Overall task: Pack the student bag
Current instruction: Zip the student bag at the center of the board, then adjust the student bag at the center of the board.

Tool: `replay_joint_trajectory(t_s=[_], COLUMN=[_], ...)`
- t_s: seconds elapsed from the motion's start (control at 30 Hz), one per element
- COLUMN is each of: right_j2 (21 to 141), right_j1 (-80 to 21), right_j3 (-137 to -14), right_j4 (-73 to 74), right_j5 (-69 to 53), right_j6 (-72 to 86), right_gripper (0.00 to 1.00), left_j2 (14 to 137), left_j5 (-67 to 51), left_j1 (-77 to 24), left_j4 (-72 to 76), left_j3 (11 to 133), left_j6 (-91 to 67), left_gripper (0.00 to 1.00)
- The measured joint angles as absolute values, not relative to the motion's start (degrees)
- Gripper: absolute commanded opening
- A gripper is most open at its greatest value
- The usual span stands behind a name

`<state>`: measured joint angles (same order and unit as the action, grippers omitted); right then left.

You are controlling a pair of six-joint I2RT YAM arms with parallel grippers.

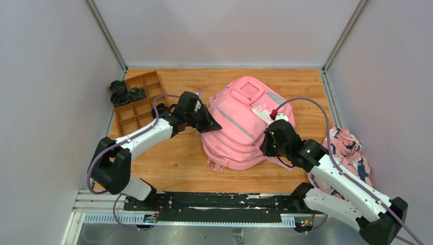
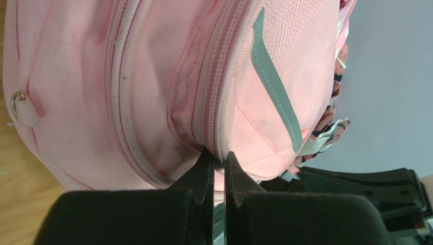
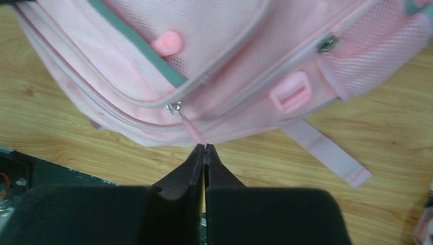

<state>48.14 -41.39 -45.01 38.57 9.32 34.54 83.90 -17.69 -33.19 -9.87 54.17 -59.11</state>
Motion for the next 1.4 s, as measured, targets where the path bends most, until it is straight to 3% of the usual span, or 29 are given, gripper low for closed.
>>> replay_joint_trajectory(t_s=[0.2, 0.33, 0.4, 0.57, 0.8, 1.13, 1.3, 1.4], right_j2=[48.97, 50.96, 52.14, 55.11, 58.19, 65.82, 68.38, 70.61], right_j1=[-41.30, -41.30, -41.30, -41.30, -43.03, -47.99, -48.01, -48.01], right_j3=[-45.04, -45.30, -45.58, -47.00, -47.62, -51.96, -52.27, -52.82], right_j4=[39.75, 39.66, 39.53, 38.35, 34.94, 31.42, 29.67, 29.12], right_j5=[10.52, 10.48, 9.96, 6.26, 4.51, 6.04, 7.42, 8.60], right_j6=[33.19, 32.73, 32.01, 30.26, 29.39, 27.18, 25.80, 25.43], right_gripper=[0.00, 0.00, 0.05, 0.25, 0.35, 0.48, 0.43, 0.33], left_j2=[88.86, 90.98, 90.30, 84.60, 74.06, 76.31, 79.61, 80.49], left_j5=[-21.76, -22.83, -22.63, -19.11, -15.42, -14.87, -15.42, -15.70], left_j1=[-25.52, -24.67, -24.82, -24.91, -30.13, -35.75, -35.77, -35.77], left_j4=[-18.15, -21.54, -22.72, -26.72, -25.43, -16.14, -13.13, -11.92], left_j3=[61.17, 65.41, 66.00, 65.78, 61.78, 52.03, 52.16, 52.16], left_j6=[-46.98, -41.69, -39.81, -37.82, -41.85, -54.22, -56.80, -58.28], left_gripper=[0.00, 0.31, 0.42, 0.55, 0.57, 0.59, 0.59, 0.59])
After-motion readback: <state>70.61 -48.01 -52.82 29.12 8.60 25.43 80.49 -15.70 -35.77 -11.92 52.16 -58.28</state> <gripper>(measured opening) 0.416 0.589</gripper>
